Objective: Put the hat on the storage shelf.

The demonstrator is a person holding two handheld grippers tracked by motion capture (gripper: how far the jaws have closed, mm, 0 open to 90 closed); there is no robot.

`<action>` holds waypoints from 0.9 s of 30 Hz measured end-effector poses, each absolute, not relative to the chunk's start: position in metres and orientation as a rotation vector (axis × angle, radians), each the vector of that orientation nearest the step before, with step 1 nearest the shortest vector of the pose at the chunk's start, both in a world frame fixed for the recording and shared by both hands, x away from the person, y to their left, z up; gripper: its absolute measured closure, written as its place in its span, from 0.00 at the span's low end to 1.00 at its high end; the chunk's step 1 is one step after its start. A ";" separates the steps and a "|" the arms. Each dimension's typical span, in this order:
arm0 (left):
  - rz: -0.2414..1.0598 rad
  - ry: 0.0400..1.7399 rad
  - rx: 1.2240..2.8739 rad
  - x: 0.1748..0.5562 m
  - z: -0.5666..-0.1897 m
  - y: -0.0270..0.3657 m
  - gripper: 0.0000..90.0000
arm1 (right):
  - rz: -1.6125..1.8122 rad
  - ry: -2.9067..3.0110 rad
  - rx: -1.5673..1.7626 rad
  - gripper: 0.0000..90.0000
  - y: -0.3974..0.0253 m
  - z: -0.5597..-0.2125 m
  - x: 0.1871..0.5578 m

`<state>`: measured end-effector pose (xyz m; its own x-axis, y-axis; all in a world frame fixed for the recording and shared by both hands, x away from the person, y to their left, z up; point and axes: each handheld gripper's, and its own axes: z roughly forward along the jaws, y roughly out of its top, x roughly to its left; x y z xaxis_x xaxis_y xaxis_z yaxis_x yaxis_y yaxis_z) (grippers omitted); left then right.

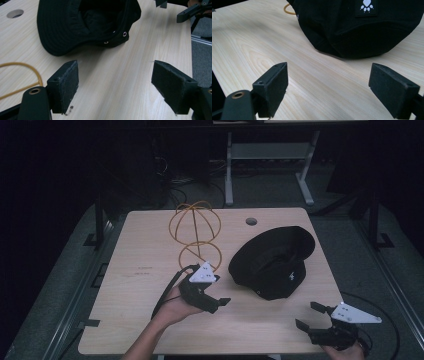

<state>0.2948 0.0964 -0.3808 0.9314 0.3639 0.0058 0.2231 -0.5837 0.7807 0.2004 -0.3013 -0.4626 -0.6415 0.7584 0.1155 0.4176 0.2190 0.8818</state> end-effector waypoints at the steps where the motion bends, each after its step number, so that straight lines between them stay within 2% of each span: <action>1: 0.204 0.405 2.217 0.296 -0.380 0.092 0.24 | 1.393 2.160 1.092 0.17 -0.301 -0.462 0.201; 22: 0.200 0.330 2.264 0.306 -0.376 0.049 0.29 | 1.399 2.162 1.091 0.17 -0.302 -0.463 0.201; 27: 0.198 0.315 2.278 0.309 -0.373 0.043 0.34 | 1.395 2.173 1.089 0.17 -0.301 -0.464 0.201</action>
